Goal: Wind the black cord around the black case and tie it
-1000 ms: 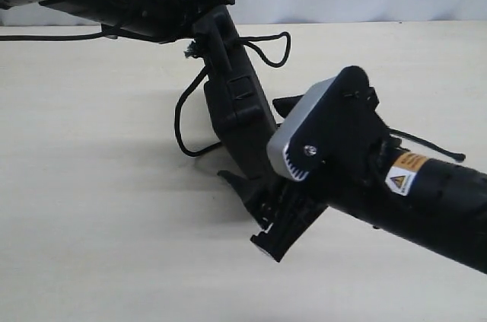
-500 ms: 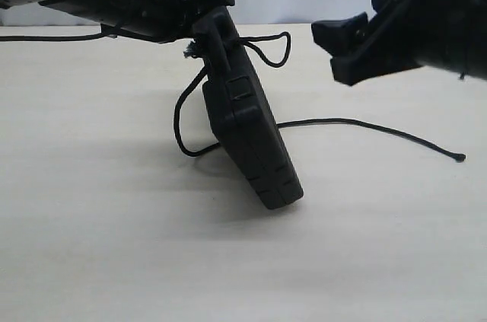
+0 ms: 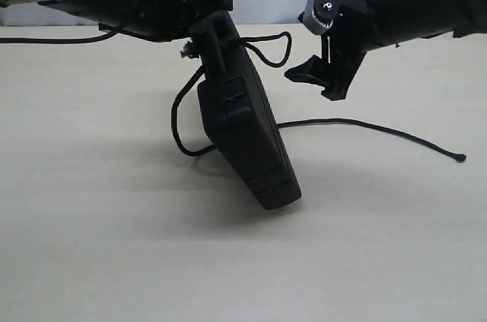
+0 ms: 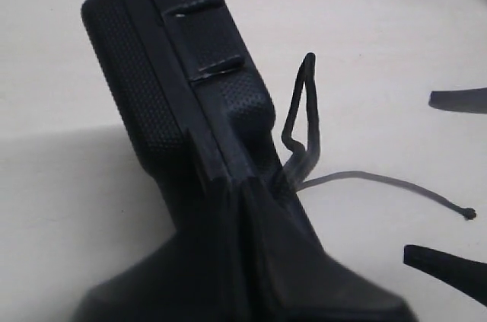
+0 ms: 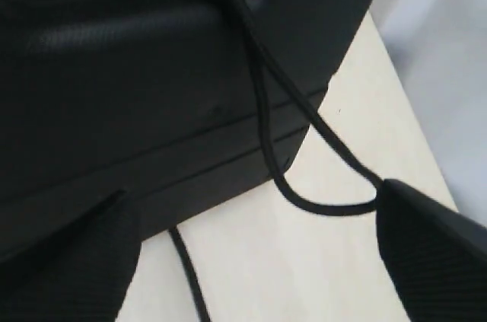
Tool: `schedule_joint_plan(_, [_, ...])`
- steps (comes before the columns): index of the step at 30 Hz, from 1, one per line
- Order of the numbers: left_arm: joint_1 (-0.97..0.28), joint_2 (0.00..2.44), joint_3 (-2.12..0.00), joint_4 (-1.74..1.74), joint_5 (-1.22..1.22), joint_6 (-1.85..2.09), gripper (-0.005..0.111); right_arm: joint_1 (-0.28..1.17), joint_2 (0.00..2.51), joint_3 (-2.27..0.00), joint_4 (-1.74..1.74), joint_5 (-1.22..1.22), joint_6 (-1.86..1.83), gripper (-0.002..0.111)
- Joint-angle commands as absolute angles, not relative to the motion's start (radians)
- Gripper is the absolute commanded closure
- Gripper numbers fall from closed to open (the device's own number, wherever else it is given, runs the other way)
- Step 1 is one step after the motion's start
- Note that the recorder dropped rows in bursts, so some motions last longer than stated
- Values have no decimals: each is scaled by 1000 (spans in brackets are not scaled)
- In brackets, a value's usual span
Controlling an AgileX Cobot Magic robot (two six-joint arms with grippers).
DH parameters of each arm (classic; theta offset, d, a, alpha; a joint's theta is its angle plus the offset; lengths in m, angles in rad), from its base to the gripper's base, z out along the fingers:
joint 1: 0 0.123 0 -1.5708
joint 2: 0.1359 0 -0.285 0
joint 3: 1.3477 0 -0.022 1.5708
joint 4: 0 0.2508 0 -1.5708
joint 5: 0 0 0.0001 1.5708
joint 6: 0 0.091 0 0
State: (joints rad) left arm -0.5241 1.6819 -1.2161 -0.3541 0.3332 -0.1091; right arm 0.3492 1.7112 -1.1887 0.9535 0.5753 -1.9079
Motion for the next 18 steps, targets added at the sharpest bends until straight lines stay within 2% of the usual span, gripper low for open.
schedule_joint_plan(1, [-523, 1684, -1212, -349, 319, -102, 107, 353, 1765, -1219, 1140, 568, -2119, 29])
schedule_joint_plan(8, [-523, 1684, -1212, -349, 316, -100, 107, 415, 1853, -1304, 1136, 573, -2119, 30])
schedule_joint_plan(13, [-523, 1684, -1212, -349, 312, -99, 107, 457, 1889, -1313, 1136, 469, -2119, 30])
schedule_joint_plan(16, [-523, 1684, -1212, -349, 312, -99, 107, 457, 1931, -1313, 1139, 449, -2119, 42])
schedule_joint_plan(18, [-523, 1684, -1212, -345, 314, -99, 107, 457, 1938, -1313, 1139, 449, -2111, 45])
